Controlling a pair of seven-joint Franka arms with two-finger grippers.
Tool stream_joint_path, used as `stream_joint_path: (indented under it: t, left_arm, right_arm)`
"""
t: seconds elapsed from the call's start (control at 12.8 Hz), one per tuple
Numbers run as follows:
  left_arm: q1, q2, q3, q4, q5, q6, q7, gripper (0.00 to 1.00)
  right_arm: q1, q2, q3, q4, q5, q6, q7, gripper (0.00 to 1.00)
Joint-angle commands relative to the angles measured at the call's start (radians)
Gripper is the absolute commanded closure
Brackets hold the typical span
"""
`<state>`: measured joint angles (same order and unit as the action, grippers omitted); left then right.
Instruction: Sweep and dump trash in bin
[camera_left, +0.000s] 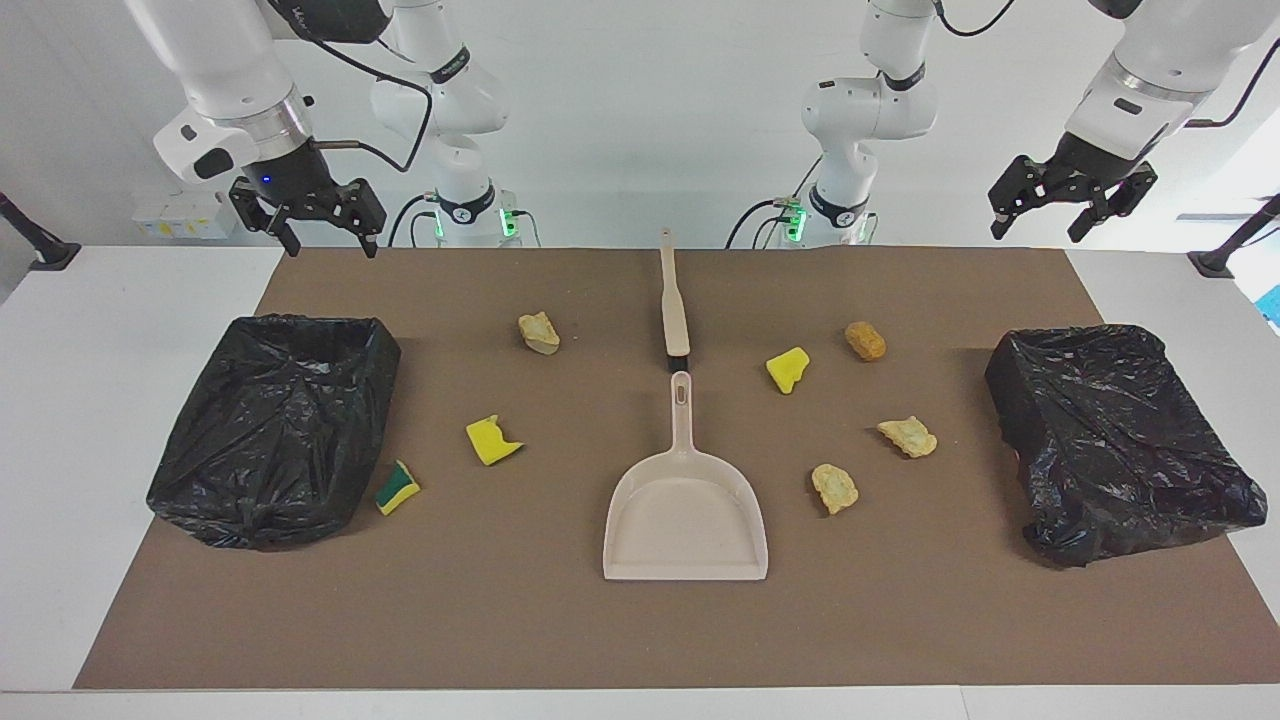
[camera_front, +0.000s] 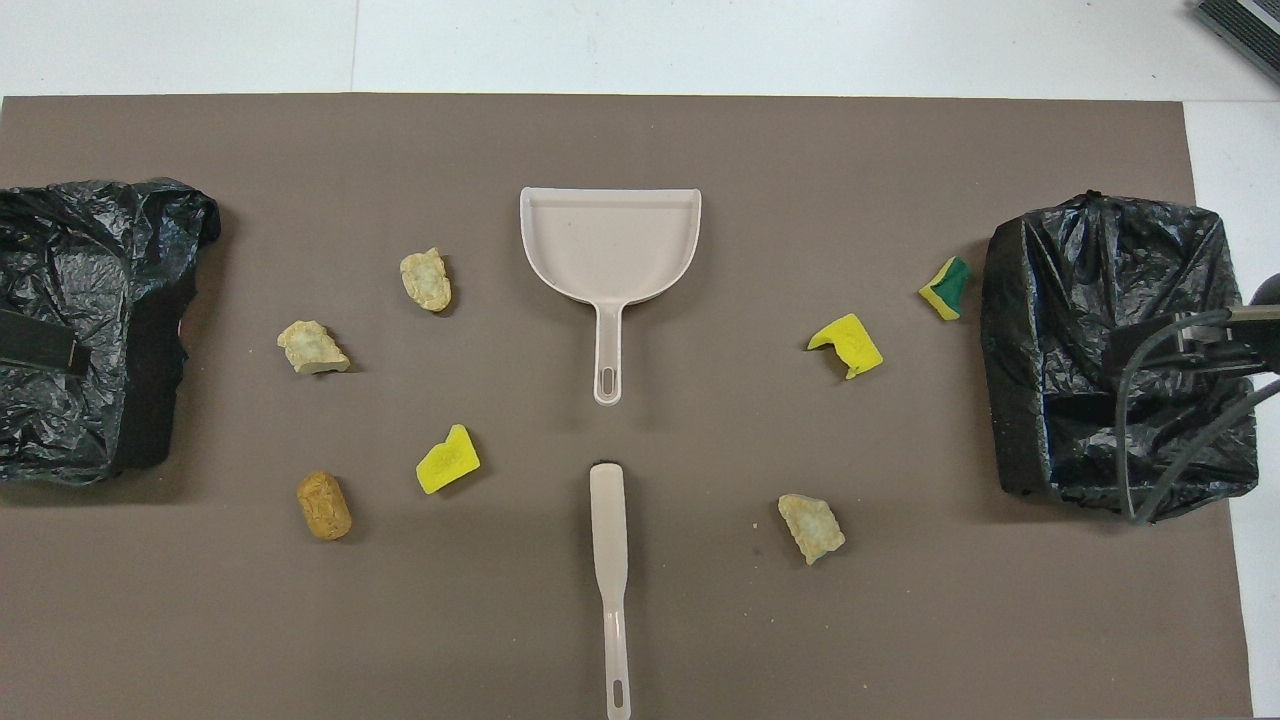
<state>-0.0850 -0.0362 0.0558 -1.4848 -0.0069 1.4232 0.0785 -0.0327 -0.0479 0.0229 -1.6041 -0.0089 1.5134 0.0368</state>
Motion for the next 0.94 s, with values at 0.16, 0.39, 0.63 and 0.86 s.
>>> stream_joint_path:
  t: [0.16,0.39,0.63,0.86]
  left_arm:
    - [-0.001,-0.013,-0.004,-0.012,0.008,0.000,-0.005,0.00]
    - [0.001,-0.013,-0.004,-0.015,0.008,-0.003,0.001,0.00]
    - [0.005,-0.013,-0.004,-0.012,0.011,-0.003,0.000,0.00]
    - [-0.007,-0.013,-0.007,-0.014,0.011,-0.012,-0.003,0.00]
  right_arm:
    - [0.003,0.011,0.006,0.024,0.029,-0.009,0.075,0.00]
    - [0.004,0.011,0.006,0.024,0.030,-0.004,0.077,0.00]
    - [0.004,0.010,0.006,0.023,0.032,-0.004,0.077,0.00]
    - [0.005,0.008,0.006,0.021,0.032,-0.006,0.077,0.00]
